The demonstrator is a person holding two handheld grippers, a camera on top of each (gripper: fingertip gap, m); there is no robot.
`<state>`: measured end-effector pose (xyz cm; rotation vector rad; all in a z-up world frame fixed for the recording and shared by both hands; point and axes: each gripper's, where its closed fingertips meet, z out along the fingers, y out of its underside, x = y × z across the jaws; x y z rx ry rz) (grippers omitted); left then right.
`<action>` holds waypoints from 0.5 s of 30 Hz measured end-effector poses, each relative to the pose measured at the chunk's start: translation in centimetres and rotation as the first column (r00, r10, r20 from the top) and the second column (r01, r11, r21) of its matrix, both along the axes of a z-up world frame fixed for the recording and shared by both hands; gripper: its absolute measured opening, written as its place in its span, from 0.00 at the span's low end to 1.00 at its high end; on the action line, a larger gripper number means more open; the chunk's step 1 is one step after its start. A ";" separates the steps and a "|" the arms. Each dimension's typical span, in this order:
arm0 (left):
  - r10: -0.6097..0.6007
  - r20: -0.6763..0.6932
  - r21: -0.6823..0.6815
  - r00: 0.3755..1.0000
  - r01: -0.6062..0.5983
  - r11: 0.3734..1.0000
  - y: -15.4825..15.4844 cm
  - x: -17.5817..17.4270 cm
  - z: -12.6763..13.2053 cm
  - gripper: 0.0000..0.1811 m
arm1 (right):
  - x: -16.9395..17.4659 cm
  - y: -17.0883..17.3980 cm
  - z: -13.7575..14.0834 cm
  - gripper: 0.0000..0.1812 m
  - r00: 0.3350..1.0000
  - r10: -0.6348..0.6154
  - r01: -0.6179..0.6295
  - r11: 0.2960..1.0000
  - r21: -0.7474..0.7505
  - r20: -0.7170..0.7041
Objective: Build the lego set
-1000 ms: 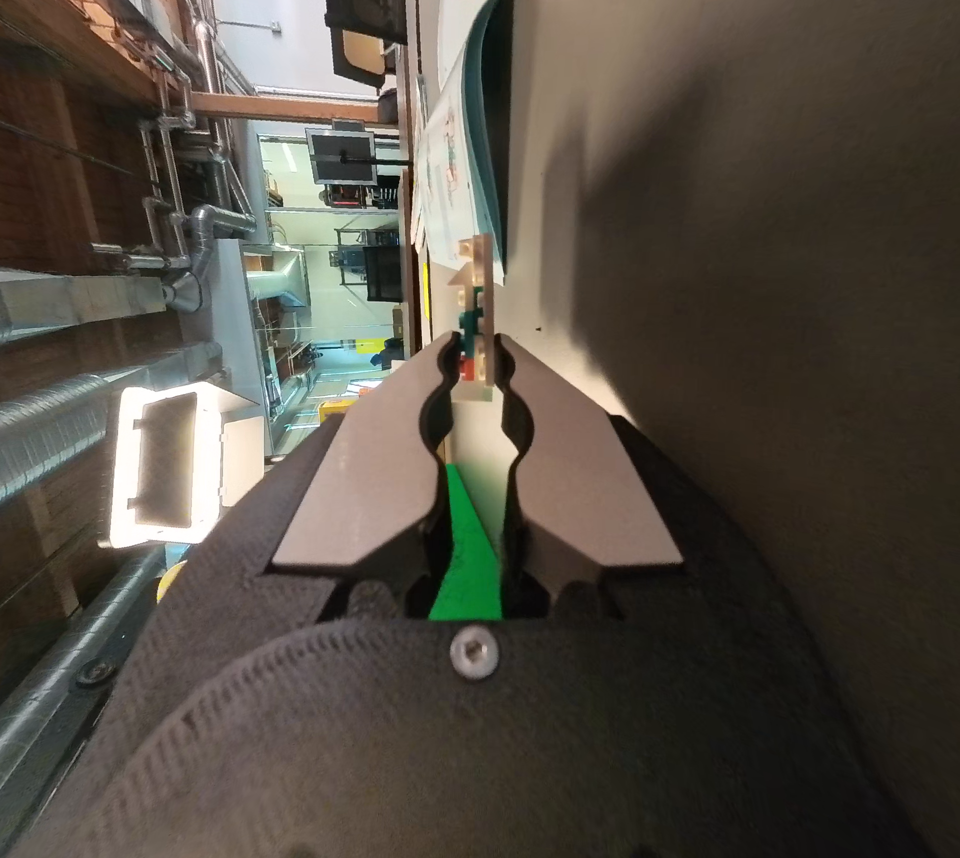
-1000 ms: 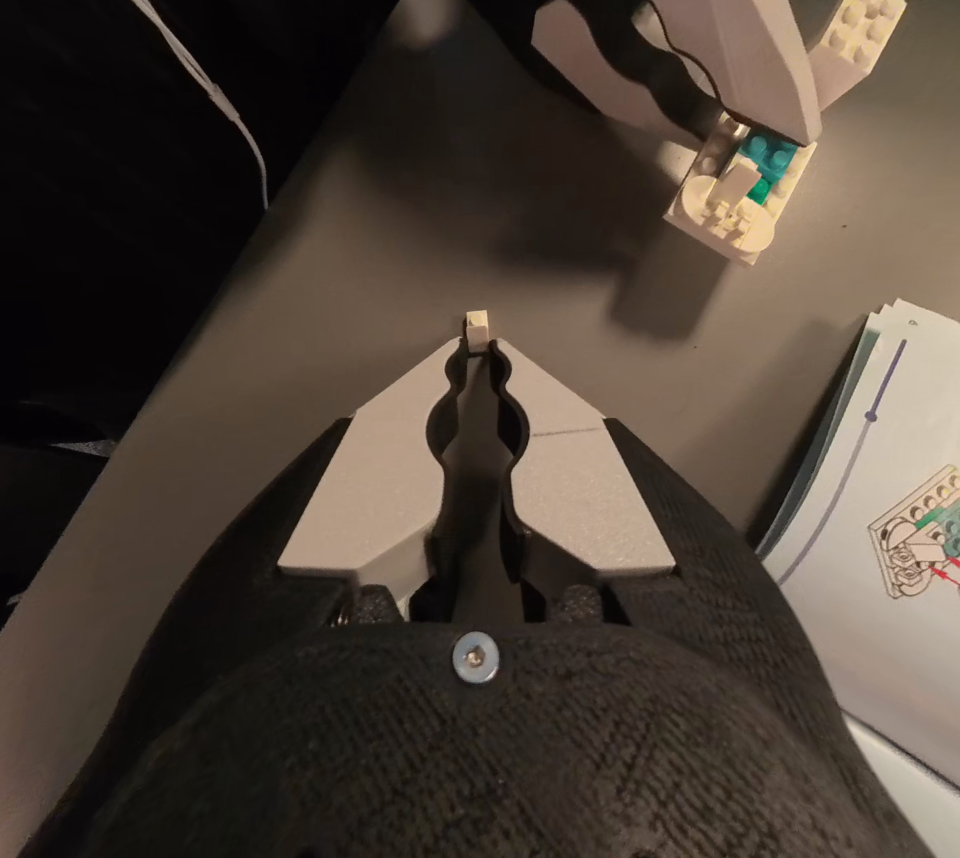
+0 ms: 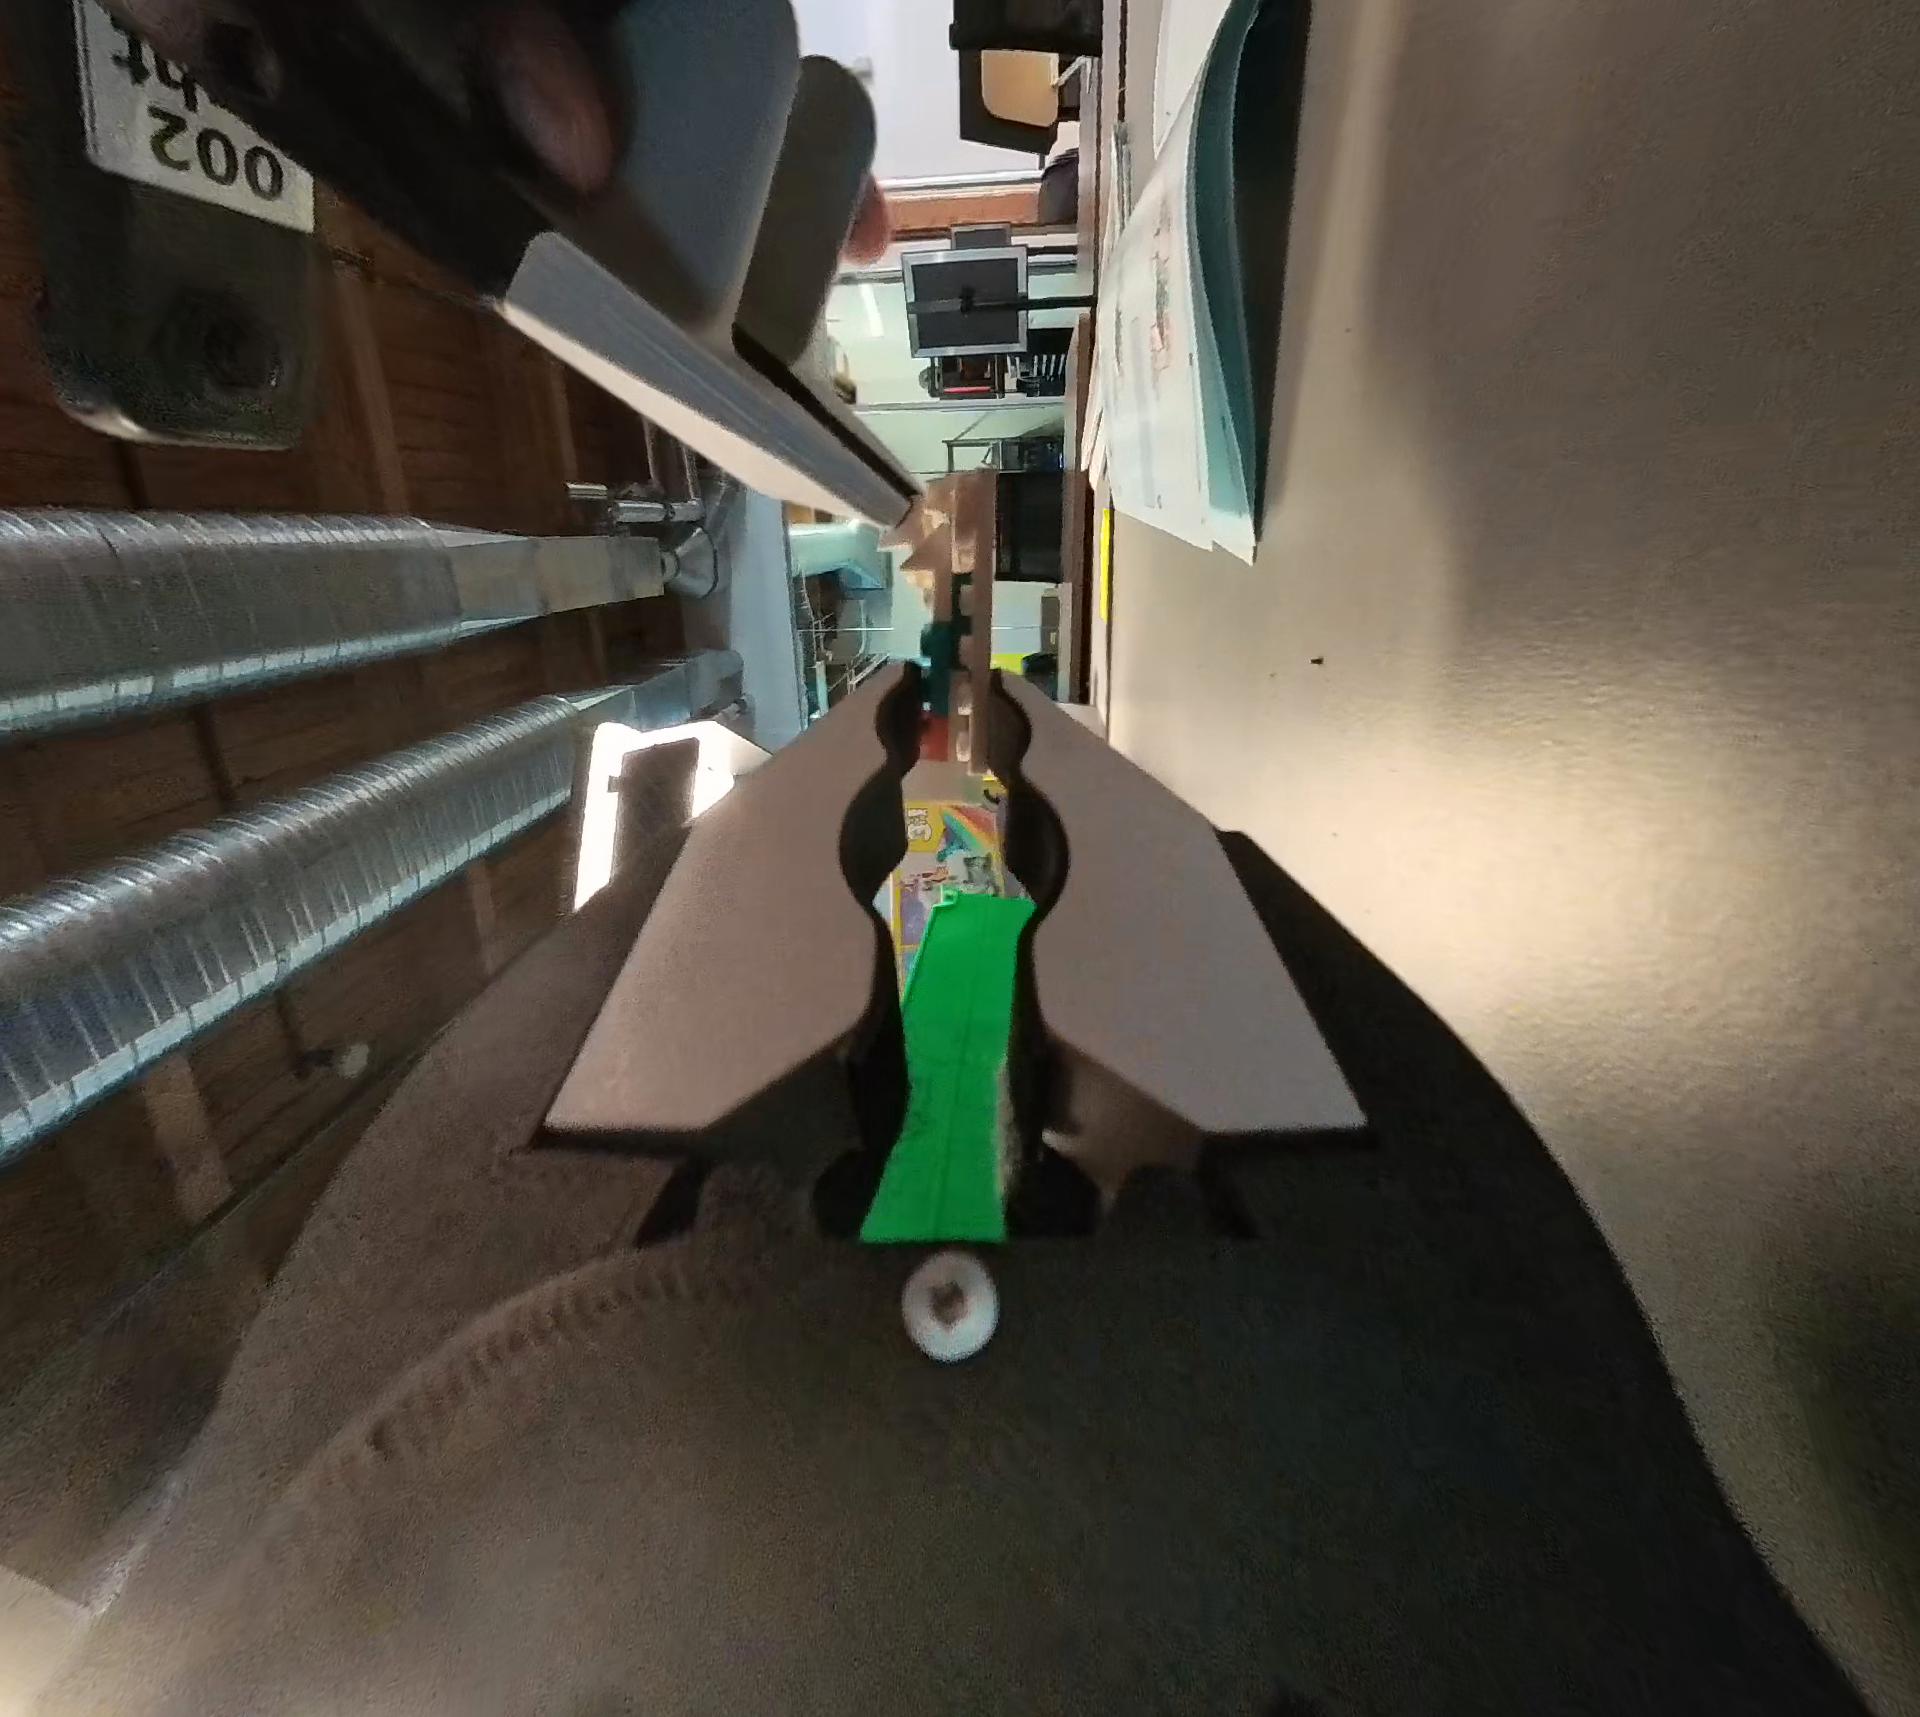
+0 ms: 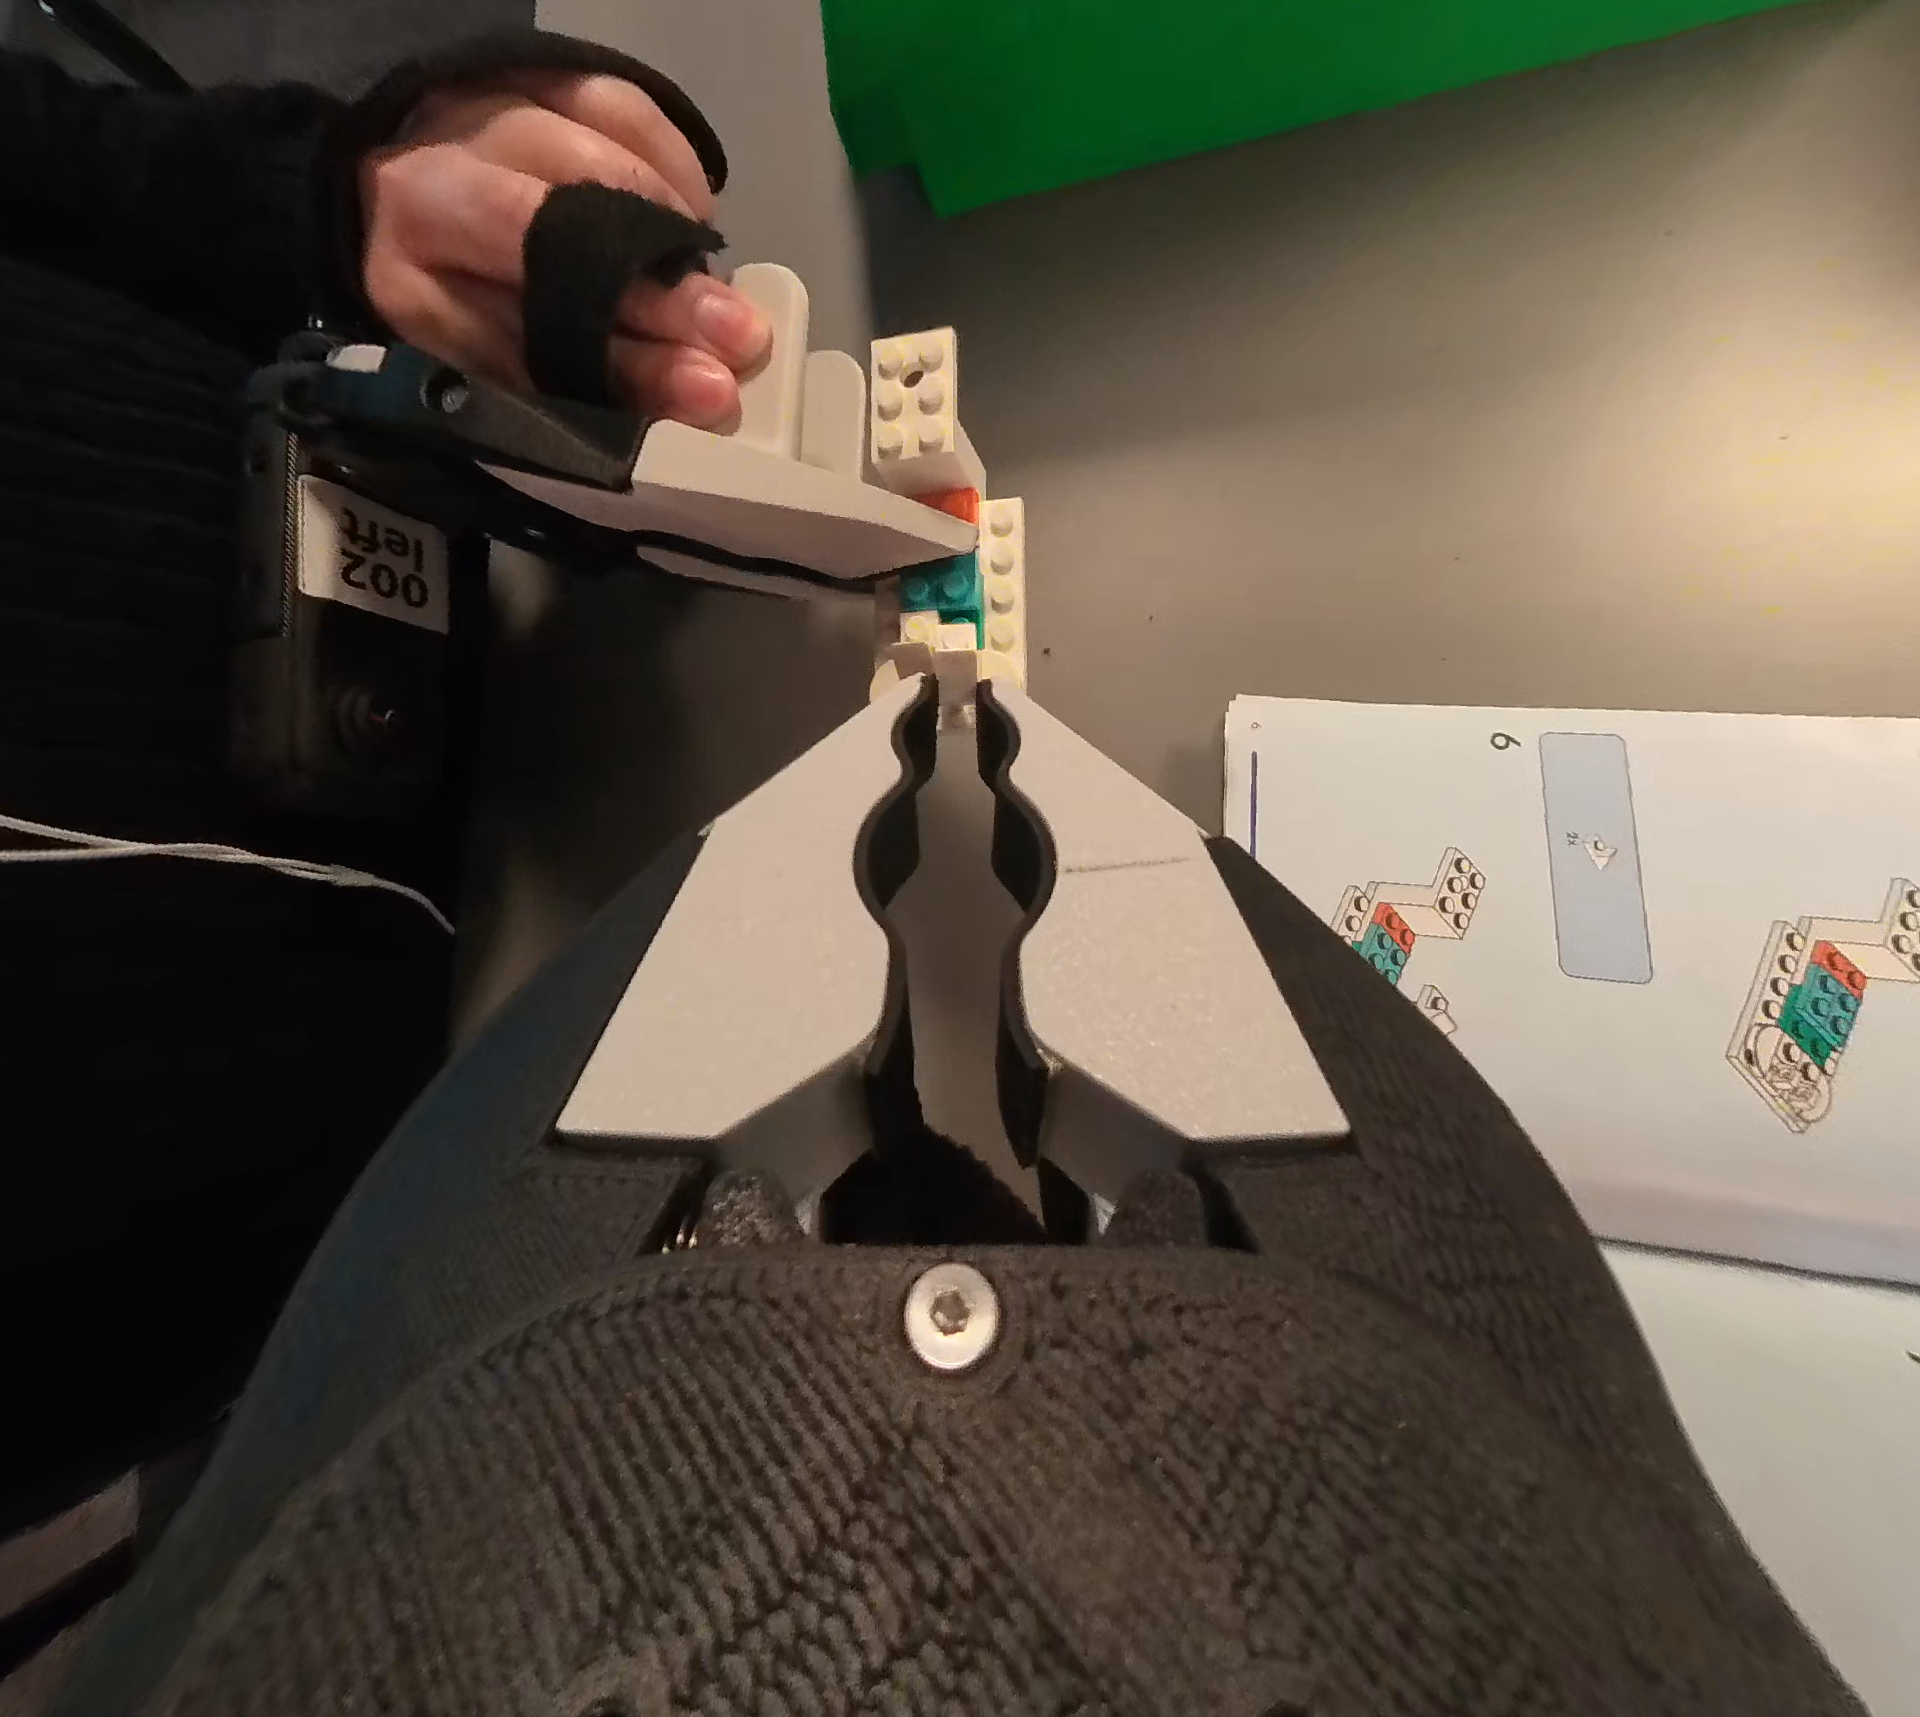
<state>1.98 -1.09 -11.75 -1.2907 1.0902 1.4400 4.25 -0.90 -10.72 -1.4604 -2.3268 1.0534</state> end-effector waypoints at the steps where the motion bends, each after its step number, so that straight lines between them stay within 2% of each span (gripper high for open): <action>1: 0.002 0.000 0.003 1.000 -0.002 1.000 0.0 0.0 0.1 0.06 | 0.0 0.0 0.1 0.03 1.000 0.001 -0.001 1.000 0.006 0.006; 15: -0.007 -0.005 -0.003 1.000 0.007 1.000 0.0 0.2 -0.1 0.06 | 0.1 -0.3 -0.4 0.04 0.996 0.017 -0.022 0.998 0.064 0.086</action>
